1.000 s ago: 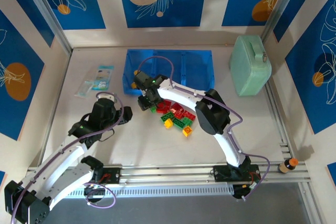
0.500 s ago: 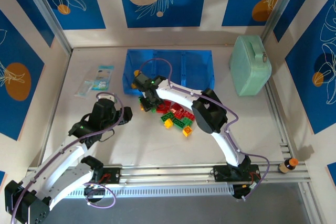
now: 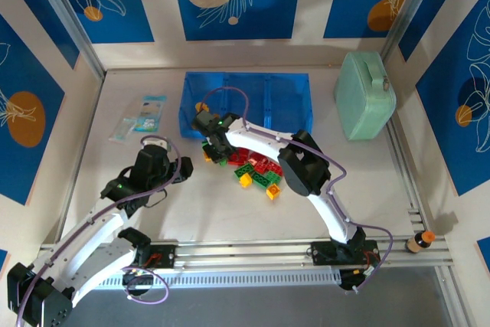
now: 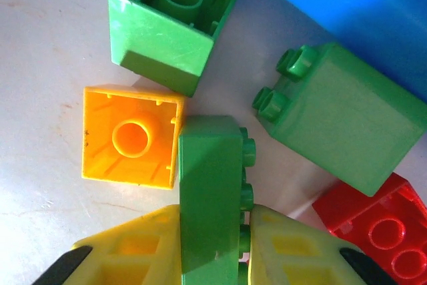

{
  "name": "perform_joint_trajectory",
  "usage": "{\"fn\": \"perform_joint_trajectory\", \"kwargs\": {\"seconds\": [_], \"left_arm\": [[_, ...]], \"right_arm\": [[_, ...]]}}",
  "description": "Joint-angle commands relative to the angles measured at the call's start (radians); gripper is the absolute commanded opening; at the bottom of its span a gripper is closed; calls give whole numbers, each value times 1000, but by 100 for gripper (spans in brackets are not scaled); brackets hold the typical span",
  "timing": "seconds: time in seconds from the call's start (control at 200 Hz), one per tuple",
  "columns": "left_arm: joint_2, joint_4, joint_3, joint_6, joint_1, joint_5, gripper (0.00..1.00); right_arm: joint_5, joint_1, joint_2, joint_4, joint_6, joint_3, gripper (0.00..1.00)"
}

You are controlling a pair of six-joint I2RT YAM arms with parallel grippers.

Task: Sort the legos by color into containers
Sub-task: Pick up the lego from the center of the table, then place the lego in the container.

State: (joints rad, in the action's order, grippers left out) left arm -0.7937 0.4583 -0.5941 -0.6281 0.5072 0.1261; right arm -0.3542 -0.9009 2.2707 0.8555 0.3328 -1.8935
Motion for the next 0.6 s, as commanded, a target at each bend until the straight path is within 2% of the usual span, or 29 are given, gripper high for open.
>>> {"fn": "perform_joint_trajectory", "kwargs": {"seconds": [0.0,0.205,0.345,0.595], "left_arm": [[11,8,-2,-2,9,20,67],[5,5,-5,3,9,21,67],[-12,-7,-8,5,9,11,67],[-59,-43,-12,5,26,-12,67]], "right_arm": [[-19,-17,-89,34,17,23,26],[-52,-5,-260,38,30,78,26],[-78,54,-350,53,43,83,27],[-33,219,-304,64,31,26,27]]}}
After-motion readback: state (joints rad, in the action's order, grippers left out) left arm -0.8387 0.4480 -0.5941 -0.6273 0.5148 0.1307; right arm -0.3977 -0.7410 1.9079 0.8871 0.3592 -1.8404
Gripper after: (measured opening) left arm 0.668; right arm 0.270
